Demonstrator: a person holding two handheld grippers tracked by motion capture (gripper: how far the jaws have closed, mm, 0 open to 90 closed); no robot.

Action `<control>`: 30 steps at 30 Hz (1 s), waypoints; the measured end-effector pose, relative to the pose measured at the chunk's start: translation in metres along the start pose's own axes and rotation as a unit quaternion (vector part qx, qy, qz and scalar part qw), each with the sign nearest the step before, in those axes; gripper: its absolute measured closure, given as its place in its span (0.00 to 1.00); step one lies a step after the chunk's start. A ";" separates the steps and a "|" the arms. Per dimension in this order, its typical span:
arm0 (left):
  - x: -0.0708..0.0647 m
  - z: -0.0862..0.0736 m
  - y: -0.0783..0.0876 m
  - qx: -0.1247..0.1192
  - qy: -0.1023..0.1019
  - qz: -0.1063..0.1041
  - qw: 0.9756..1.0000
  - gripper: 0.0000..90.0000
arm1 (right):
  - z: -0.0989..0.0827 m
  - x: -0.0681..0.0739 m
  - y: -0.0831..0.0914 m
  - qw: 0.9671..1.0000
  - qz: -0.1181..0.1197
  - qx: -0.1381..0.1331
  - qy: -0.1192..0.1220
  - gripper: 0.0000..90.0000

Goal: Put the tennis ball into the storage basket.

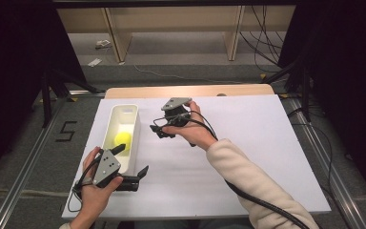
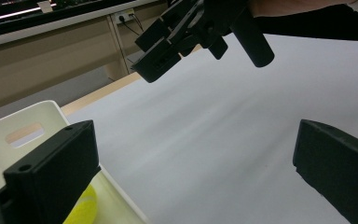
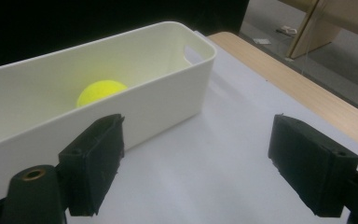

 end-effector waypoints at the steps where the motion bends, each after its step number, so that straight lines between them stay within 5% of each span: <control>1: 0.000 0.000 0.000 0.000 0.000 0.000 1.000 0.00 | 0.000 -0.001 0.001 1.000 -0.002 -0.001 -0.002 0.21; 30: 0.000 0.000 0.000 -0.001 -0.001 0.001 1.000 0.00 | -0.035 -0.048 0.048 0.999 -0.041 -0.002 -0.032 0.22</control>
Point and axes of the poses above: each handheld gripper's, and its own axes: y roughly backward along the jaws, z roughly out of its top, x roughly to its left, the point moved 8 cm from there along -y, roughly forward along the jaws, and after that the axes turned 8 degrees about -z, right-handed, at the moved point
